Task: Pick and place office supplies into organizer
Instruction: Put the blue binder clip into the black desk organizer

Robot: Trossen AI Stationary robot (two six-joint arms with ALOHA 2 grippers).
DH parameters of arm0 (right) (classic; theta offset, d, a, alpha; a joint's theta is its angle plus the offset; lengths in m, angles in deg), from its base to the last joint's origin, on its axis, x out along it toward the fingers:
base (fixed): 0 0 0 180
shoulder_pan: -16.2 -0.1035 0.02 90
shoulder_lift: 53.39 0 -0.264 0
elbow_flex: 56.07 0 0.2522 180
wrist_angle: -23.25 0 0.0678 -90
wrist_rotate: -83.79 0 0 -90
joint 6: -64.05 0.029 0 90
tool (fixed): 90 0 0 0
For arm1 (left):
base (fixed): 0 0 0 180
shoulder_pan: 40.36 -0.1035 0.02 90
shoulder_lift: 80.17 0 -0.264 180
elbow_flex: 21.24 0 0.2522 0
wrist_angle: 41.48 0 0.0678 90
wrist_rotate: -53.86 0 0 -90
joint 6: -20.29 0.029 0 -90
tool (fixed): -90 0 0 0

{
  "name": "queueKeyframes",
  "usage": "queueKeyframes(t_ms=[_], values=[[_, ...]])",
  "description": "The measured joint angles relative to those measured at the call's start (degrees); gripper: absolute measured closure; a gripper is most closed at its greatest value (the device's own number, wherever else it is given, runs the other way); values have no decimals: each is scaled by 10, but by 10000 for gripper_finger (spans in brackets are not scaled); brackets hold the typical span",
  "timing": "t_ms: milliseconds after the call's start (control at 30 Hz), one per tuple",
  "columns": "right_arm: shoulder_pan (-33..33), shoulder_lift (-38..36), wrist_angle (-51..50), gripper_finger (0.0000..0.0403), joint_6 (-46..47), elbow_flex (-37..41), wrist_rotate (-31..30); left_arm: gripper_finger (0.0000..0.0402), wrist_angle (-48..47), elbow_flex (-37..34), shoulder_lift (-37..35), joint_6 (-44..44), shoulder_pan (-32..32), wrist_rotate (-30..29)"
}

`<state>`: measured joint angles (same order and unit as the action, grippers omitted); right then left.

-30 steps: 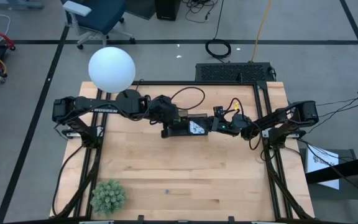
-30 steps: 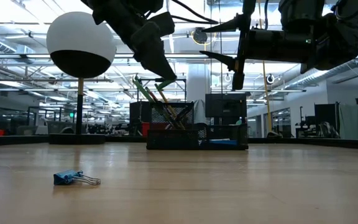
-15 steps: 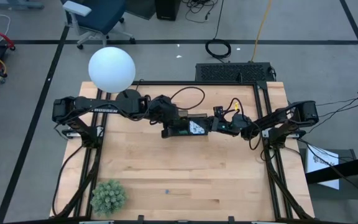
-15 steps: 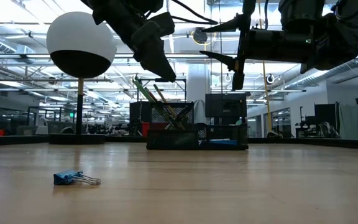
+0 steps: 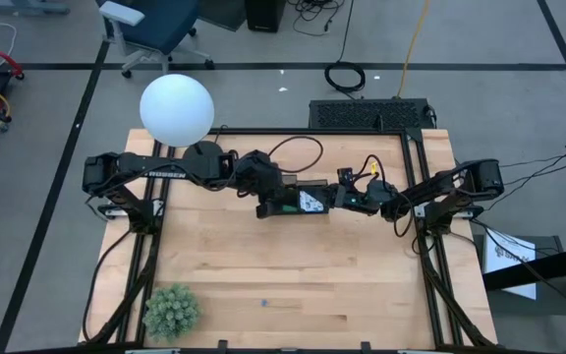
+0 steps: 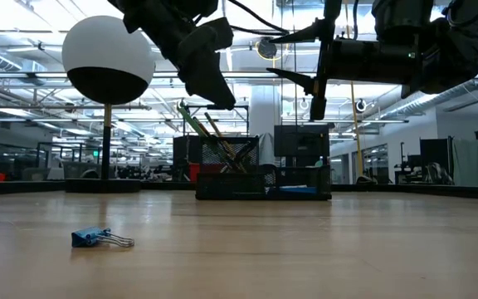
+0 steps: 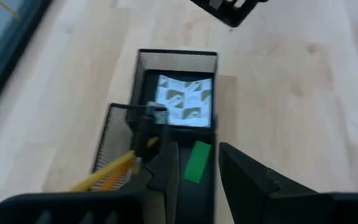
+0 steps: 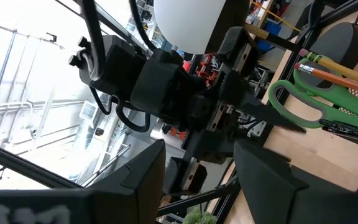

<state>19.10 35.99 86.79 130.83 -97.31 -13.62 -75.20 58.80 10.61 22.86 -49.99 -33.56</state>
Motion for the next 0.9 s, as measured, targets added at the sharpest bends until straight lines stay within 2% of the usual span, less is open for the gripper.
queueKeyframes(t_ms=[133, 900], values=[[0, 0, 0, 222, 0, 0, 0, 293, -1, 0, 0, -23, 4, 34], [0, 0, 0, 222, 0, 0, 0, 293, 5, 0, -1, -66, 127, 14]])
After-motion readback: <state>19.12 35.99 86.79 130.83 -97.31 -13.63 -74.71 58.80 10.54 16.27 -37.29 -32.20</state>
